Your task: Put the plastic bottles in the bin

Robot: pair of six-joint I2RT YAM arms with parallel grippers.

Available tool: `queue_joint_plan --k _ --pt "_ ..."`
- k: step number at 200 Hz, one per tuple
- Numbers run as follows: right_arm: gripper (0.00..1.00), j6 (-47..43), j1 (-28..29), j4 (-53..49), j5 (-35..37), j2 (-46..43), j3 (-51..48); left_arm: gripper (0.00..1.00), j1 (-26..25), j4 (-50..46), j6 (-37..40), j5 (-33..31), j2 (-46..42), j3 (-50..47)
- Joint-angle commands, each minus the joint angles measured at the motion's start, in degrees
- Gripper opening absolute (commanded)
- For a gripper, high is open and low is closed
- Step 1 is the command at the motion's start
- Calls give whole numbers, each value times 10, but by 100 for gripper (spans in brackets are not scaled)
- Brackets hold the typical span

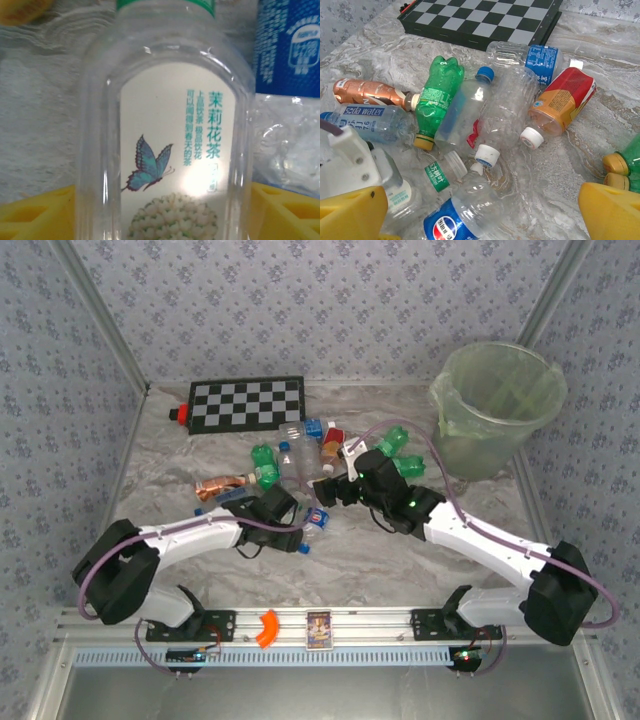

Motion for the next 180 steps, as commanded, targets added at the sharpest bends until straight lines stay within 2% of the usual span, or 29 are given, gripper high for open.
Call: queue_joint_plan --k 1,23,35,48,61,90,105,121,135,154,180 --pt "100 12 3 -8 1 -13 -2 76 -6 9 2 2 2 2" --pt "100 13 3 -9 0 -13 -2 71 -6 12 1 6 0 -3" --pt "100 15 3 -8 -1 -13 -2 64 -7 12 1 6 -1 -4" --pt "100 17 3 -7 -3 -13 -2 62 -7 12 0 7 -7 -6" --pt "100 19 3 -6 -5 -13 -2 55 -8 11 0 7 -13 -7" --pt "100 29 3 -4 -2 -13 -3 54 -13 14 -4 2 -48 -18" --pt "100 68 2 -23 35 -12 4 53 -18 18 -8 -4 -74 -27" --pt "100 87 -8 -35 28 -12 13 53 -20 21 -13 -6 -104 -36" --pt "100 97 -19 -21 -10 -18 11 53 -22 24 -14 -6 -136 -43" --pt "100 110 -40 38 -99 -32 -11 53 -23 28 -16 -10 -181 -49" --pt "93 164 -65 118 -194 -26 -26 53 -24 43 -15 -7 -245 -58"
